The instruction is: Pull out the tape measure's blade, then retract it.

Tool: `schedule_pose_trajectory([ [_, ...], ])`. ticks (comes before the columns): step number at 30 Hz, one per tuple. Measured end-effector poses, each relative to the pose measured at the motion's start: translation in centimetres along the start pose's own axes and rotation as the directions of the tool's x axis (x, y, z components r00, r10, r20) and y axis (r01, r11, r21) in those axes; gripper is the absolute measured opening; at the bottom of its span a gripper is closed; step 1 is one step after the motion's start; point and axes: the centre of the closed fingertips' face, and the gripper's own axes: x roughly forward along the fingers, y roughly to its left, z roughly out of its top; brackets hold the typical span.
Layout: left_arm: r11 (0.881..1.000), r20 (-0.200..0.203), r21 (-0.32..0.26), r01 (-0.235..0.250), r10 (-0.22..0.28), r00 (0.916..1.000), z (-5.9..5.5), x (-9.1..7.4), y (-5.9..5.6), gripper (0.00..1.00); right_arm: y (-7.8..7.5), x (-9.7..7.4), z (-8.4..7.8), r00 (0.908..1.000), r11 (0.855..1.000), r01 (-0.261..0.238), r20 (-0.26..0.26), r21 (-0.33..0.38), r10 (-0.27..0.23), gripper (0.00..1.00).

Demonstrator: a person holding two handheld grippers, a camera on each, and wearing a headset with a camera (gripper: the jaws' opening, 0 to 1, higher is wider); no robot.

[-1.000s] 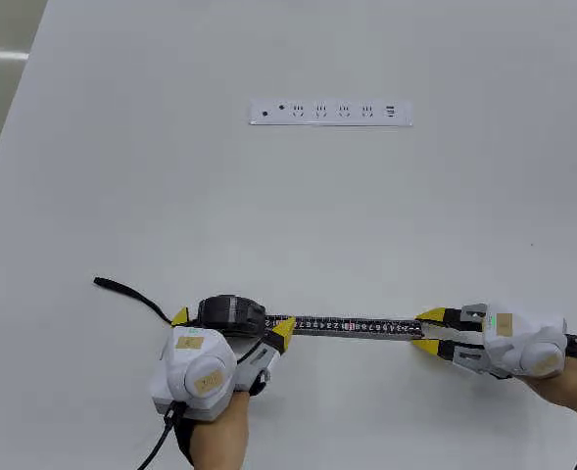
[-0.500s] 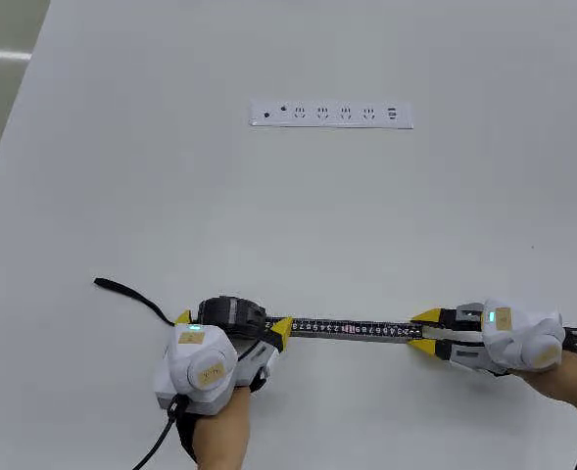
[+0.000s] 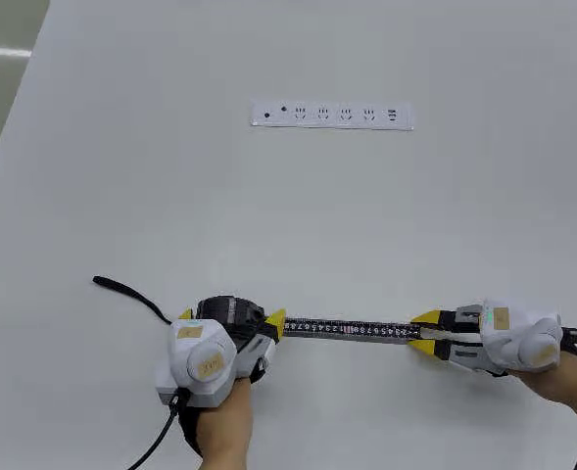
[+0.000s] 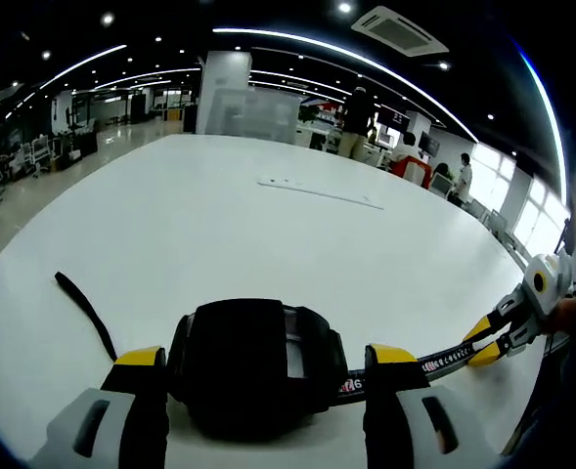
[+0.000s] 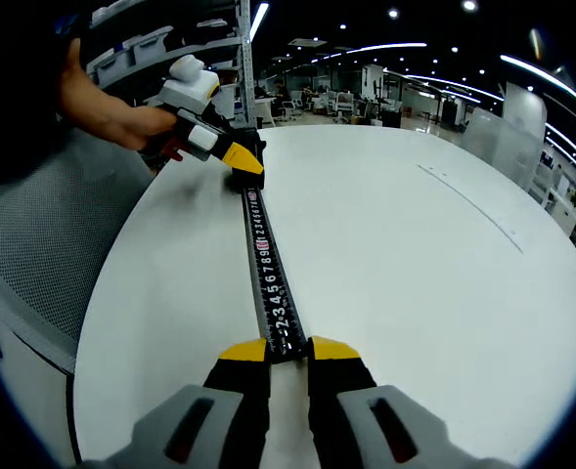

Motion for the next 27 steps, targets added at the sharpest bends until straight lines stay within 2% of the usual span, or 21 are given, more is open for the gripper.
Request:
schedule_pose_trajectory([
  [5, 1.0, -0.006, 0.003, -0.022, 0.022, 0.9997, -0.26, 0.17, 0.51, 0.71, 0.0, -0.01, -0.04, 1.0, 1.0, 0.001, -0.005, 0.001, -0.001, 0.11],
  [19, 0.999, 0.013, 0.017, -0.032, 0.032, 0.9994, -0.58, 0.25, 0.58, 0.69, 0.01, -0.11, -0.07, 0.9999, 1.0, 0.0, -0.013, 0.006, 0.0, 0.11],
  [27, 0.999, -0.007, 0.008, -0.041, 0.041, 0.9991, -0.65, 0.27, 0.7, 0.67, -0.04, -0.14, -0.14, 0.9996, 1.0, -0.006, -0.028, -0.003, 0.006, 0.11],
])
